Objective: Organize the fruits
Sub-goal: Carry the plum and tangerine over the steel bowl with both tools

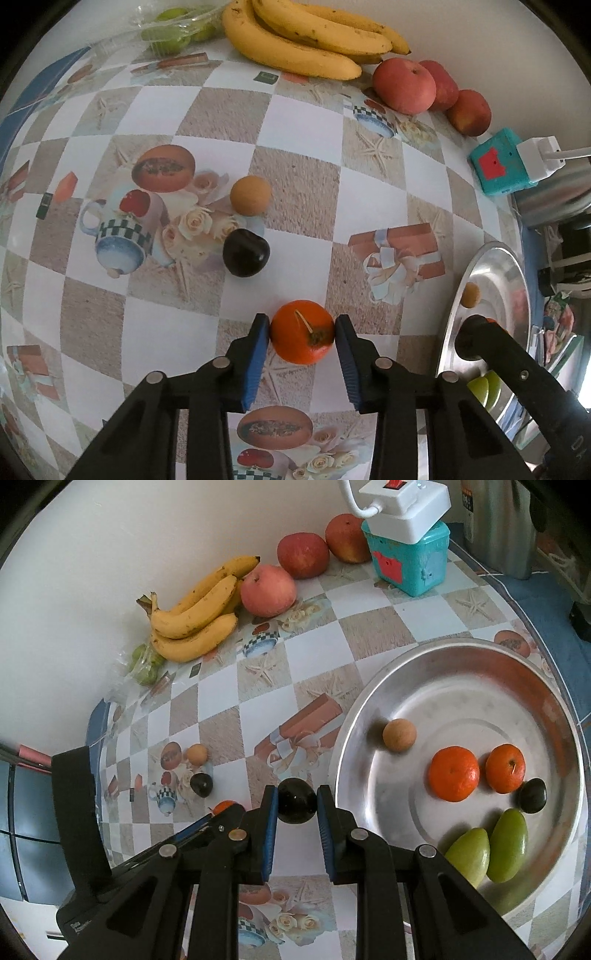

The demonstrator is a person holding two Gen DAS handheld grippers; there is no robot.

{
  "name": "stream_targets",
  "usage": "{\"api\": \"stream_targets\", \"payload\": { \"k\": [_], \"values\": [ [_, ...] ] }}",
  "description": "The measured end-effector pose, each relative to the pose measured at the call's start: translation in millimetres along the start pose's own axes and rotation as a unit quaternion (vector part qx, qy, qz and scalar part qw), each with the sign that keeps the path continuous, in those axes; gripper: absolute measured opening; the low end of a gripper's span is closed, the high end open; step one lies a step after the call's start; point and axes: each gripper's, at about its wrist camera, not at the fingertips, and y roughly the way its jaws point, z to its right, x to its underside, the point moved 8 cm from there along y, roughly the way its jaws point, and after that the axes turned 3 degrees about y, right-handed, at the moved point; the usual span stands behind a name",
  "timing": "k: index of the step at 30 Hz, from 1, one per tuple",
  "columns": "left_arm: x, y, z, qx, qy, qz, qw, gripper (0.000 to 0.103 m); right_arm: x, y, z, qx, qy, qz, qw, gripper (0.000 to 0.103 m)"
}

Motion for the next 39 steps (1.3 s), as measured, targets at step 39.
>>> {"api": "stream_targets", "payload": {
  "k": [39],
  "values": [
    [35, -19, 140, 0.058, 0.167, 0.018, 0.984, 0.039, -33, -46, 110, 0.029, 0.117, 0.069, 0.99, 0.022]
  ]
}}
